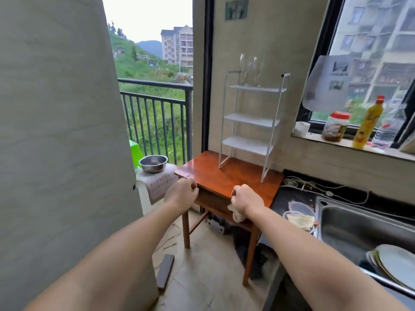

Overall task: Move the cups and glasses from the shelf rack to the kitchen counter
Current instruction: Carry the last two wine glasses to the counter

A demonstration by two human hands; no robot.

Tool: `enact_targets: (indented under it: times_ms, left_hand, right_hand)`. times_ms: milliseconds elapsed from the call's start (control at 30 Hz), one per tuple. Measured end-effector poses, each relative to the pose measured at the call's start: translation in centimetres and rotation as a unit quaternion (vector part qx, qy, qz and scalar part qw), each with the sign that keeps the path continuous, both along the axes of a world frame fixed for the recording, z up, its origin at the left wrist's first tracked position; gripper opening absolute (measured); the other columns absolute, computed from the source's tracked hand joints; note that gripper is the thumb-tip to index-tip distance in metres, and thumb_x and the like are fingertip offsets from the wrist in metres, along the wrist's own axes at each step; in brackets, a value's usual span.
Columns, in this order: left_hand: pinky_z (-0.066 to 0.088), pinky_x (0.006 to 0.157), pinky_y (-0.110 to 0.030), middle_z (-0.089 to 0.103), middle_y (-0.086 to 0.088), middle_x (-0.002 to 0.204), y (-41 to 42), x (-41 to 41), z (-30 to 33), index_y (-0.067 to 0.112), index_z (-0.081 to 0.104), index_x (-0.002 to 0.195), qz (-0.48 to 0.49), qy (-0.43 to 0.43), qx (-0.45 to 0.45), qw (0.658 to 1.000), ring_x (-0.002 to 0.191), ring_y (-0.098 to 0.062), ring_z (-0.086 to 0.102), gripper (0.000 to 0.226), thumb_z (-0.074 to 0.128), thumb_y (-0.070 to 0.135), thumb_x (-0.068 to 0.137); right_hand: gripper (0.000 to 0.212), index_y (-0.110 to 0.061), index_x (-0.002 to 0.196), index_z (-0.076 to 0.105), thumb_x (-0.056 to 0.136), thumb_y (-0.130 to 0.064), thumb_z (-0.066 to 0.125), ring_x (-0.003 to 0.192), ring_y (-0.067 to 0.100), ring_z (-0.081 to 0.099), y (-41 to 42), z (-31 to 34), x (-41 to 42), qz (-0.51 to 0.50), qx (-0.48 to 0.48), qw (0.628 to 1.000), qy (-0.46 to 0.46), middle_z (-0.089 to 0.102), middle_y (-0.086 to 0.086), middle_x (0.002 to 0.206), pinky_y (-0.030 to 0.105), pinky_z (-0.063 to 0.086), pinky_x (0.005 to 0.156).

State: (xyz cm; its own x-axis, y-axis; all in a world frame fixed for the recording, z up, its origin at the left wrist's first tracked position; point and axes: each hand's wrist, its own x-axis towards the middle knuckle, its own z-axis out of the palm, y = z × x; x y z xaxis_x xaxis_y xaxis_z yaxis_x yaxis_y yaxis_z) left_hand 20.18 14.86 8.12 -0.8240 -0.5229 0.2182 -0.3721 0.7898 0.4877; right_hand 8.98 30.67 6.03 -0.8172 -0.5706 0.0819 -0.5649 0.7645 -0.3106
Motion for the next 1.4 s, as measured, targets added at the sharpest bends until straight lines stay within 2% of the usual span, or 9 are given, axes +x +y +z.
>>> enact_targets:
  times_ms: [100,233,400,633,800,1033,1200,1267,1400]
  left_hand:
    - [0.039,0.066,-0.027,0.065,-0.004,0.099,-3.0,-4.3,0.8,0.013,0.065,0.1,-0.024,0.006,-0.002,1.0,0.081,-0.015,0.051,0.02,0.05,0.023,0.093]
    - [0.042,0.073,-0.028,0.063,-0.003,0.11,-5.2,-9.8,1.1,0.015,0.064,0.11,-0.07,0.023,0.005,0.997,0.089,-0.015,0.054,0.025,0.05,0.028,0.094]
    - [0.052,0.084,-0.036,0.066,-0.009,0.105,-7.7,-19.3,3.3,0.011,0.067,0.101,-0.103,0.08,0.039,0.991,0.097,-0.026,0.06,0.023,0.052,0.024,0.091]
    - [0.047,0.077,-0.03,0.066,-0.007,0.09,-12.0,-32.1,10.1,0.007,0.069,0.095,-0.126,0.154,0.074,0.977,0.093,-0.03,0.062,0.02,0.054,0.02,0.089]
    - [0.048,0.083,-0.031,0.069,-0.012,0.098,-13.5,-39.2,14.9,0.001,0.068,0.101,-0.176,0.194,0.073,0.962,0.094,-0.027,0.06,0.026,0.053,0.019,0.091]
    - [0.041,0.073,-0.027,0.06,-0.004,0.085,-15.2,-49.9,19.6,0.006,0.069,0.092,-0.223,0.231,0.058,0.945,0.081,-0.022,0.052,0.02,0.051,0.015,0.089]
    - [0.045,0.068,-0.03,0.057,-0.014,0.073,-16.5,-56.4,22.8,0.004,0.066,0.078,-0.229,0.233,0.097,0.94,0.071,-0.027,0.055,0.02,0.048,0.009,0.086]
    - [0.041,0.068,-0.027,0.06,-0.017,0.079,-16.7,-58.4,23.6,0.002,0.067,0.083,-0.215,0.21,0.132,0.945,0.076,-0.03,0.057,0.021,0.047,0.007,0.086]
    - [0.059,0.079,-0.041,0.06,-0.016,0.085,-17.0,-61.9,24.1,-0.004,0.065,0.098,-0.217,0.177,0.246,0.928,0.075,-0.03,0.06,0.024,0.046,0.006,0.087]
  right_hand:
    - [0.025,-0.013,0.112,0.059,0.097,-0.02,0.04,0.099,0.028,0.058,-2.7,1.4,-3.2,-0.02,-0.006,1.0,0.014,0.055,0.009,0.115,0.032,0.045,0.075]
    - [0.027,-0.012,0.112,0.059,0.095,-0.021,0.04,0.102,0.03,0.058,-5.0,3.0,-7.7,-0.047,-0.01,0.999,0.016,0.054,0.01,0.117,0.034,0.044,0.078]
    - [0.027,-0.011,0.108,0.062,0.093,-0.016,0.041,0.101,0.031,0.059,-8.7,5.5,-16.0,-0.078,-0.06,0.994,0.046,0.058,0.011,0.115,0.032,0.043,0.076]
    - [0.026,-0.006,0.102,0.063,0.09,-0.016,0.042,0.095,0.033,0.061,-13.5,11.8,-27.4,-0.085,-0.13,0.984,0.085,0.066,0.014,0.107,0.038,0.052,0.08]
    - [0.029,-0.008,0.102,0.065,0.088,-0.014,0.04,0.098,0.032,0.061,-15.8,16.4,-33.6,-0.101,-0.152,0.974,0.134,0.065,0.014,0.109,0.038,0.051,0.083]
    - [0.026,-0.008,0.1,0.065,0.089,-0.015,0.042,0.1,0.034,0.06,-18.5,21.1,-42.3,-0.154,-0.213,0.946,0.191,0.065,0.016,0.107,0.034,0.046,0.079]
    - [0.027,-0.005,0.108,0.063,0.093,-0.013,0.043,0.102,0.035,0.06,-19.3,24.1,-46.6,-0.208,-0.259,0.909,0.25,0.061,0.018,0.115,0.032,0.045,0.08]
    - [0.028,-0.004,0.113,0.06,0.091,-0.013,0.045,0.108,0.035,0.057,-19.4,25.1,-48.0,-0.23,-0.288,0.9,0.232,0.06,0.018,0.119,0.033,0.045,0.087]
    - [0.042,0.0,0.127,0.051,0.089,-0.017,0.053,0.102,0.036,0.065,-19.9,26.2,-51.0,-0.269,-0.379,0.882,0.076,0.063,0.016,0.108,0.047,0.054,0.089]
